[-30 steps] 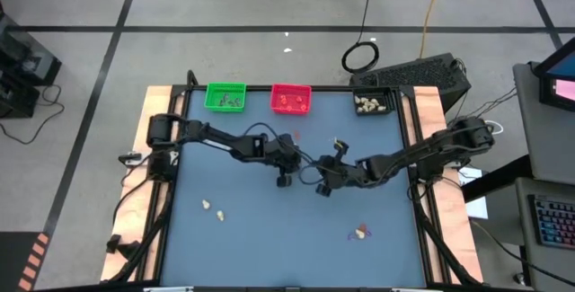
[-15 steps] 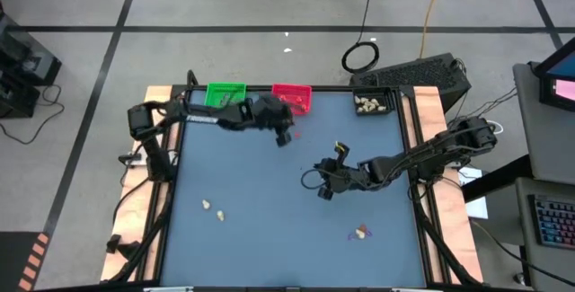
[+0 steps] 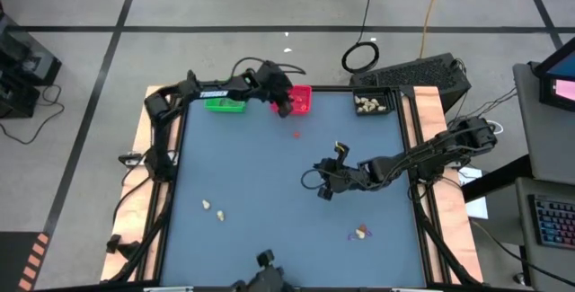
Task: Sort Halloween decoration
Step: Put the orange pumpkin toy into the red bin, then put the white skull toy into the black bin
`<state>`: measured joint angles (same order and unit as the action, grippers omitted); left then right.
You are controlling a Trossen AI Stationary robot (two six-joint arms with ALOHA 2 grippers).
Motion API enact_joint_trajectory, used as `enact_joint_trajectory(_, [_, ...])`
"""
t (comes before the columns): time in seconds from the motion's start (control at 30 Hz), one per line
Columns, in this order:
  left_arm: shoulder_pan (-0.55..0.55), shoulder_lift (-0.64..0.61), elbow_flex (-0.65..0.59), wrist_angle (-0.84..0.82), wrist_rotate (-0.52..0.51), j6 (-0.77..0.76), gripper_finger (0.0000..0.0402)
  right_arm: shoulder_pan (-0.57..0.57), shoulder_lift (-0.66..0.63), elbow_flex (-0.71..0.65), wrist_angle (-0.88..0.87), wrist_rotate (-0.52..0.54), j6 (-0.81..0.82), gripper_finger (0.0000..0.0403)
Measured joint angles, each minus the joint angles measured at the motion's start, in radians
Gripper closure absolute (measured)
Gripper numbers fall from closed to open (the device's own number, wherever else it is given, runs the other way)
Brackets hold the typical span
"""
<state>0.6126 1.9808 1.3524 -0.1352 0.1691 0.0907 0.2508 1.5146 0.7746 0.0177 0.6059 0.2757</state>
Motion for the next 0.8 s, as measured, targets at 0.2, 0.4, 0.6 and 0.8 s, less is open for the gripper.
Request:
enact_joint_trajectory(0.2, [0.037, 0.062, 0.054, -0.069, 0.019, 0.002, 0.0315, 0.000, 0.000, 0.000, 0.000, -0.003, 0.000, 0.0403])
enact_joint_trajectory(0.4, [0.041, 0.057, 0.058, -0.064, 0.010, 0.001, 0.0265, 0.000, 0.000, 0.000, 0.000, -0.004, 0.000, 0.0403])
enact_joint_trajectory(0.6, [0.042, 0.000, 0.057, -0.072, -0.002, 0.001, 0.0214, 0.000, 0.000, 0.000, 0.000, -0.004, -0.002, 0.0403])
enact_joint_trajectory(0.8, [0.016, -0.120, 0.042, -0.129, -0.021, 0.043, 0.0213, 0.000, 0.000, 0.000, 0.002, -0.004, 0.001, 0.0403])
